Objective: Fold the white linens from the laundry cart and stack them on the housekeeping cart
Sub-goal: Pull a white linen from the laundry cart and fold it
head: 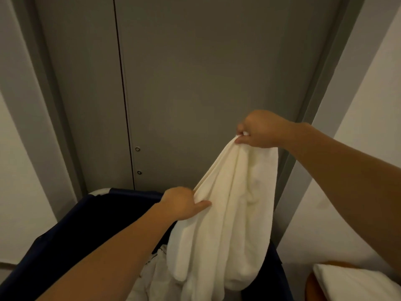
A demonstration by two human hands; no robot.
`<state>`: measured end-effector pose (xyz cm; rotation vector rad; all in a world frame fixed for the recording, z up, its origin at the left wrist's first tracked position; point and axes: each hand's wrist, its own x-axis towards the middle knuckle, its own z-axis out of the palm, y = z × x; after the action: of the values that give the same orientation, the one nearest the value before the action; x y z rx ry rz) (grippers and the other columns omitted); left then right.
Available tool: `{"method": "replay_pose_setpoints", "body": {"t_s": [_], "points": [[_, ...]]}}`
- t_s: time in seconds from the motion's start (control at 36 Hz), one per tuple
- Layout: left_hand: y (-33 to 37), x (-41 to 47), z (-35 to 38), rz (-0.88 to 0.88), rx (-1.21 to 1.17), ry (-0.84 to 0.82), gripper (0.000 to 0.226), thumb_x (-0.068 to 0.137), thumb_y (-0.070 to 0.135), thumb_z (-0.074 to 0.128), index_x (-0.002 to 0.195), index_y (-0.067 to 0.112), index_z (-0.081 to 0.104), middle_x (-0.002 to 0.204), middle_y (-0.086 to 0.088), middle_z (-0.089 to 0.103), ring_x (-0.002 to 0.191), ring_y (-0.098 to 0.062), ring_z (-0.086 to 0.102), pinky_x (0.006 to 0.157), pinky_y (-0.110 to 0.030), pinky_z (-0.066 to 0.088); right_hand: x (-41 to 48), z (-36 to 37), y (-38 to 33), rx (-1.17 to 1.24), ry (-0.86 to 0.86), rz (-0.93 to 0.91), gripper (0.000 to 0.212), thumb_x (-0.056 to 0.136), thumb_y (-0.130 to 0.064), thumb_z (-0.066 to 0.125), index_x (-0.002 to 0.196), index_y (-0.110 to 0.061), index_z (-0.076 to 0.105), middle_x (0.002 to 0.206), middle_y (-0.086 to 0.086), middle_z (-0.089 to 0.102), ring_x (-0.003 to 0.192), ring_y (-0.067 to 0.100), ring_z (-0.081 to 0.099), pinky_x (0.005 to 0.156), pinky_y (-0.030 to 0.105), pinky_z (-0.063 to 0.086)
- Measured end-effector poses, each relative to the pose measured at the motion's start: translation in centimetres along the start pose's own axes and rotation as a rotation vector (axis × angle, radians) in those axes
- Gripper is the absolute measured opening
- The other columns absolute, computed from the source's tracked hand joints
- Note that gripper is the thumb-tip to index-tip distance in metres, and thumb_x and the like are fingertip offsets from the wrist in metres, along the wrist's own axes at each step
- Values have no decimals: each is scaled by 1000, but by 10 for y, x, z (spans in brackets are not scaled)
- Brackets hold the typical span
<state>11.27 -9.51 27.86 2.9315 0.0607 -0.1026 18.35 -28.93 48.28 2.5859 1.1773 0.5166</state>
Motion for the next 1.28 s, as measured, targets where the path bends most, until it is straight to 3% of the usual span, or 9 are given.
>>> {"method": "replay_pose_setpoints", "body": {"t_s": [0.08,0.22,0.31,0.42,0.61,0.83,0.94,1.14,1.28], "points": [[-18,-3,7,-8,-142,13,68,78,81,42,94,19,64,87,1,64,80,-18,60,74,-34,53,0,1,-1,10,3,3,32,96,-37,52,112,-14,67,109,8,66,101,26,56,78,30,38],[-56,-13,18,143,-635,81,12,82,29,76,70,31,72,82,6,69,81,-8,64,81,-30,53,0,4,5,-4,1,39,35,97,-40,50,113,-14,66,110,10,65,98,25,54,78,30,35],[-69,-18,25,170,-630,100,14,82,21,76,92,31,75,94,15,68,89,0,63,88,-20,47,2,4,7,2,29,67,35,96,-40,51,111,-13,67,109,13,65,102,30,56,77,30,34],[-61,-20,36,122,-607,67,57,79,38,76,132,25,58,125,14,52,115,-5,51,104,-20,38,12,-1,-3,-9,75,58,34,95,-39,53,108,-11,68,107,15,66,103,33,56,77,32,37],[-30,-16,62,111,-600,182,19,89,31,67,101,19,74,102,4,63,92,-14,60,87,-29,51,34,-17,-14,-47,120,31,33,95,-38,53,106,-12,69,104,14,67,99,32,57,79,34,41],[-31,-11,89,-39,-601,214,17,89,13,57,83,9,73,102,-2,65,91,-20,63,86,-31,51,37,-17,-11,-67,104,76,32,95,-38,54,106,-12,70,104,15,67,99,34,57,81,36,43],[-35,-15,88,-132,-717,338,21,94,25,58,94,10,72,86,0,65,81,-16,62,80,-26,51,37,-12,-12,-60,91,93,32,94,-37,54,105,-12,70,103,14,67,99,34,57,80,36,43],[-62,-21,96,-153,-802,208,52,80,-19,41,103,17,70,122,-3,57,112,-24,56,93,-19,42,36,-4,-11,-35,44,161,32,95,-37,53,110,-13,69,109,13,66,103,32,57,85,37,43],[-38,-33,112,8,-466,129,31,95,18,51,124,17,62,131,0,55,114,-20,56,95,-20,41,46,0,-22,-38,23,209,31,94,-35,53,106,-11,71,105,13,67,98,33,59,82,39,48]]}}
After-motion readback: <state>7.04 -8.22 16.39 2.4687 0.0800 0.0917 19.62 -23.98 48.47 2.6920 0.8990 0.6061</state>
